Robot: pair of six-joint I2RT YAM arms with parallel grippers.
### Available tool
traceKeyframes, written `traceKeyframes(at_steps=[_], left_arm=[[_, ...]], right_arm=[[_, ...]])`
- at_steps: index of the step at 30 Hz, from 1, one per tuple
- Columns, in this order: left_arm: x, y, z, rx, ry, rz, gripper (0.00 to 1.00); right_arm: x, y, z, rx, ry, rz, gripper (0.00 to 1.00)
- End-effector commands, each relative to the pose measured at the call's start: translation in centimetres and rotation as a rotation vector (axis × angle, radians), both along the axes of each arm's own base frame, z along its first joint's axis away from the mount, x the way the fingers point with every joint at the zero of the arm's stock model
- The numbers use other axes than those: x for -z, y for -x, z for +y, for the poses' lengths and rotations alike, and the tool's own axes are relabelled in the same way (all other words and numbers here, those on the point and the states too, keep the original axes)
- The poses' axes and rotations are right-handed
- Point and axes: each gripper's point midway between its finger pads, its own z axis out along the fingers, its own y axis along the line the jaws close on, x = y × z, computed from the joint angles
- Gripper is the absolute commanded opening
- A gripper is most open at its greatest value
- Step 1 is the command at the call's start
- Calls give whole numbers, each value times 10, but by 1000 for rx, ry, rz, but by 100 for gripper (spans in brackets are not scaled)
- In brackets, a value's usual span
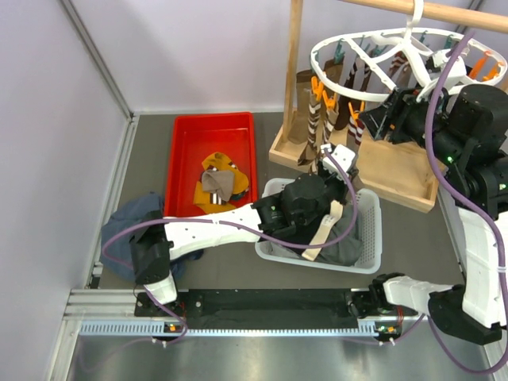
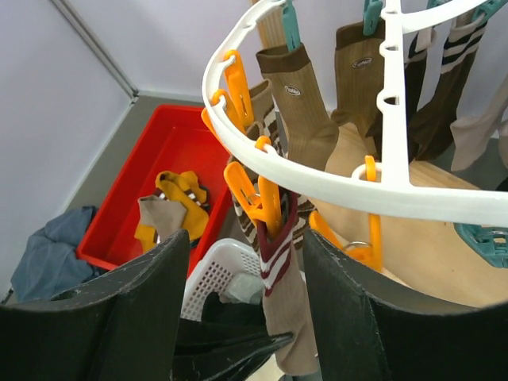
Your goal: Remove the socks clipped to the hanger
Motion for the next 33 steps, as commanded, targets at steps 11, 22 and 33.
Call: traceKeyframes(at_steps=[11, 22, 33], left_arm=[[-44, 11, 2, 18, 101, -50, 0], [-47, 15, -1, 27, 95, -58, 0], [-47, 16, -1, 23, 92, -57, 0]], right_arm=[[-5, -16, 10, 41, 86, -70, 57], [18, -41, 6, 128, 149, -31, 57], [15, -46, 1, 171, 139, -69, 30]])
